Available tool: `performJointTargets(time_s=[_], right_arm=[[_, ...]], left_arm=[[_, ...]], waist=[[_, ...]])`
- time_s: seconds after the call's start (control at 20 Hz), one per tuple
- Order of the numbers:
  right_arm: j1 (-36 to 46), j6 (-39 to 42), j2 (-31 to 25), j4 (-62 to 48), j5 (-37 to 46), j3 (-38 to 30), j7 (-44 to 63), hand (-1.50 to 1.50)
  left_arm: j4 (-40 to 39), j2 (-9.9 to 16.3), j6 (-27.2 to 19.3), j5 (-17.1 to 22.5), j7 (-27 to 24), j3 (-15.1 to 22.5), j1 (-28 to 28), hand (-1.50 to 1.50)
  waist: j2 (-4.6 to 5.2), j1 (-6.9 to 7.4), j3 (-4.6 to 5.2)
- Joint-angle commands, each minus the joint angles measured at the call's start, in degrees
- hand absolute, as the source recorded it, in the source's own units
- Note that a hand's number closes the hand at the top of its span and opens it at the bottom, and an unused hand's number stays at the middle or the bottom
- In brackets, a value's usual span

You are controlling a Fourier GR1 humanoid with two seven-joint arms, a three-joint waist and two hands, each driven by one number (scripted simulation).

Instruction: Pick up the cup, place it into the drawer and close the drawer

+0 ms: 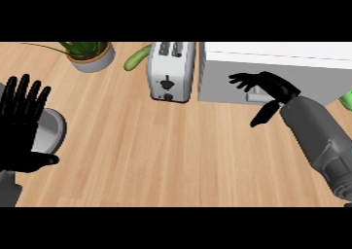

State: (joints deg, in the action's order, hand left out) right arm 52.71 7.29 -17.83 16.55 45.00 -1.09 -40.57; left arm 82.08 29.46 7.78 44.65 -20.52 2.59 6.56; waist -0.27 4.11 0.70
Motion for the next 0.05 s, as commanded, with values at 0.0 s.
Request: performJointTargets(time_s=[0.0], right_arm=[[3.74, -3.15, -3.26, -4.47, -0.64, -3.02, 6.25, -1.50]], left_arm=[[0.72, -0.75, -0.55, -1.40, -0.35, 0.88, 0.03, -1.50]], waist=[[2.39, 1.16, -0.92]])
